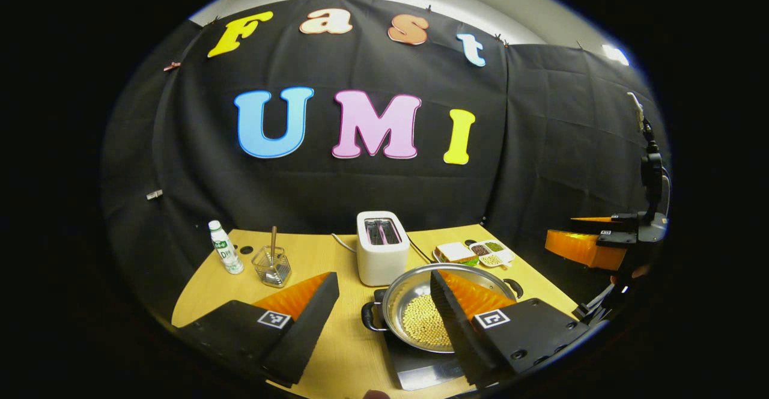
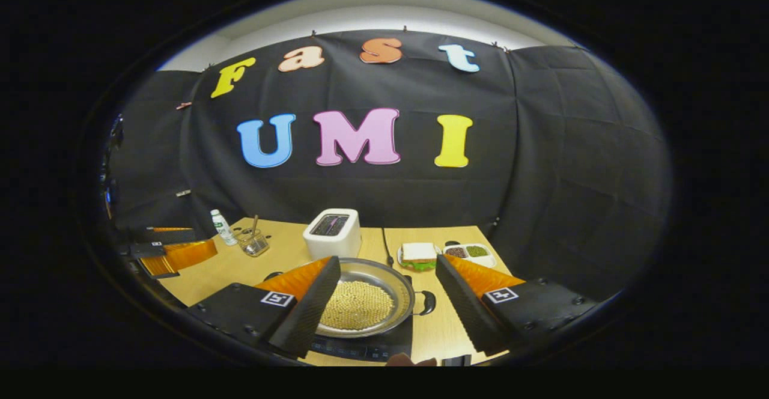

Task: First push the handle of the pot to place it horizontally, then grasp the pot with both hands and set it on the induction cooktop.

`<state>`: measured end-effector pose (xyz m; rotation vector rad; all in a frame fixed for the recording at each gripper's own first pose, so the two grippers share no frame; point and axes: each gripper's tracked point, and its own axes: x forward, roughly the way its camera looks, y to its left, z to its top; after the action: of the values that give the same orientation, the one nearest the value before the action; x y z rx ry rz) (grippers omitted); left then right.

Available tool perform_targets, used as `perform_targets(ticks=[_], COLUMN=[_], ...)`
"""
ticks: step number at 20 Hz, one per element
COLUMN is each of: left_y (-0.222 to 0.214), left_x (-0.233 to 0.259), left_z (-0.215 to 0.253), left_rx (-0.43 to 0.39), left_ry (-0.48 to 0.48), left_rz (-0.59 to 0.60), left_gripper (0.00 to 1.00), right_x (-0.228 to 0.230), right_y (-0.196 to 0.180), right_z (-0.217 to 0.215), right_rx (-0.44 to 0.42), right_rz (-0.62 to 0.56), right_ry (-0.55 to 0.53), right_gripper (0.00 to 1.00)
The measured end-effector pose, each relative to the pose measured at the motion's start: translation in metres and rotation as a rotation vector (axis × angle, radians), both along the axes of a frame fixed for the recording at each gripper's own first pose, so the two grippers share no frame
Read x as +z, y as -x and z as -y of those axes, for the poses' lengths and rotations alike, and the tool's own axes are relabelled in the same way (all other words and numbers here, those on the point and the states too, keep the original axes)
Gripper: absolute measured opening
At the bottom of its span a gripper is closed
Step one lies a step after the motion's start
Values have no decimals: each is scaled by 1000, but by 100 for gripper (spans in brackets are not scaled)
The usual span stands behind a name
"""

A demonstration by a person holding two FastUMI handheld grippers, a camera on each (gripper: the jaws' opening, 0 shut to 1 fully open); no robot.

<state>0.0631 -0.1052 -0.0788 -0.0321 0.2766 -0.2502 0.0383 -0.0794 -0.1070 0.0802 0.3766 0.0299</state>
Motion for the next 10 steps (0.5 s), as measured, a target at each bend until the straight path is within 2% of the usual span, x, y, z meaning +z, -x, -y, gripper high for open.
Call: perform_targets(ticks=[5,7,10], left_y=[41,53,70], left_x=[22,36,40], left_z=[-1,-6,-7], left_rx=[-11,8,36], left_ry=[5,-9,-1], left_rz=[90,155,172], left_gripper=[95,95,95], right_x=[35,49,64], right_y=[28,36,49], right_z=[-5,1,3], right_rx=[-13,-37,-77], right_rz=[105,154,205], right_ry=[-8,8,-13], right_gripper=[99,99,98])
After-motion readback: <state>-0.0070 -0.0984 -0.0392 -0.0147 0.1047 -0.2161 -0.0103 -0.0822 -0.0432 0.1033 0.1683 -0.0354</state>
